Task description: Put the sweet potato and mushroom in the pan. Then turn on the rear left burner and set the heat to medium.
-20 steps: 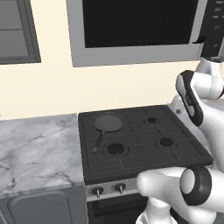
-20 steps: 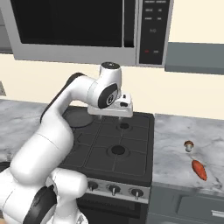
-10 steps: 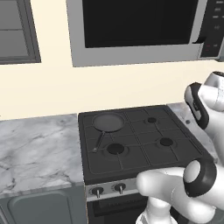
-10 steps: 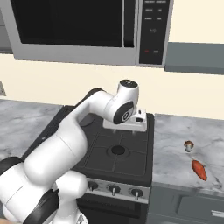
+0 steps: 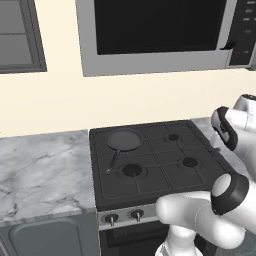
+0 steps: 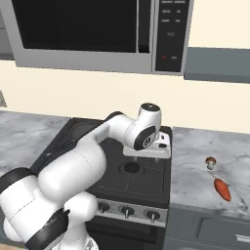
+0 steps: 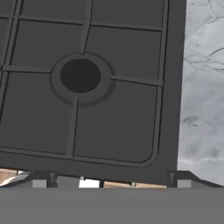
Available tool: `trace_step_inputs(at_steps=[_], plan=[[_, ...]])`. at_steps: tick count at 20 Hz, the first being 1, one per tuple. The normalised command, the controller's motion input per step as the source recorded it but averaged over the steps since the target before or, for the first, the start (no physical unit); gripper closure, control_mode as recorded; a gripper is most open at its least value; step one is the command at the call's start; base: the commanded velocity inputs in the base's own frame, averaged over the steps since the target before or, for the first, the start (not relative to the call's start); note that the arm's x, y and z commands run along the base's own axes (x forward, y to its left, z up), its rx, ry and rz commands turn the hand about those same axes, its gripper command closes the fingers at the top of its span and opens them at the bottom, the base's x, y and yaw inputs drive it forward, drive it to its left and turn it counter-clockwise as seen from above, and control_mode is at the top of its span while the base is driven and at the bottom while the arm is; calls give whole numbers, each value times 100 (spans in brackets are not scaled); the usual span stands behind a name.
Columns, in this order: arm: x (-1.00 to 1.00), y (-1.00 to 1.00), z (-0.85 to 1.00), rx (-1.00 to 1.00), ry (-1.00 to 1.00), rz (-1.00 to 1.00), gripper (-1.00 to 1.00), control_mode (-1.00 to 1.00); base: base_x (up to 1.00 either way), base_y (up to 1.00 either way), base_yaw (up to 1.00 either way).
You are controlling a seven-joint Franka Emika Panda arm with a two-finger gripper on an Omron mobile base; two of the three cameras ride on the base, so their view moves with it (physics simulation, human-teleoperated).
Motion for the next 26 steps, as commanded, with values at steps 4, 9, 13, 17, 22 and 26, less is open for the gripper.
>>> trace_step_inputs(at_steps=[4, 9, 13, 17, 22, 26], plan=[[46, -11, 0, 0, 0, 0, -100, -100, 0, 0, 0], [46, 2, 1, 0, 0, 0, -100, -100, 0, 0, 0], [24, 11, -3, -3, 2, 2, -100, -100, 0, 0, 0], [4, -3, 0, -2, 7, 3, -100, -100, 0, 0, 0], [-7, -68, 23, 2, 6, -6, -100, -100, 0, 0, 0], [-29, -69, 3, 9, 0, -16, -100, -100, 0, 0, 0]])
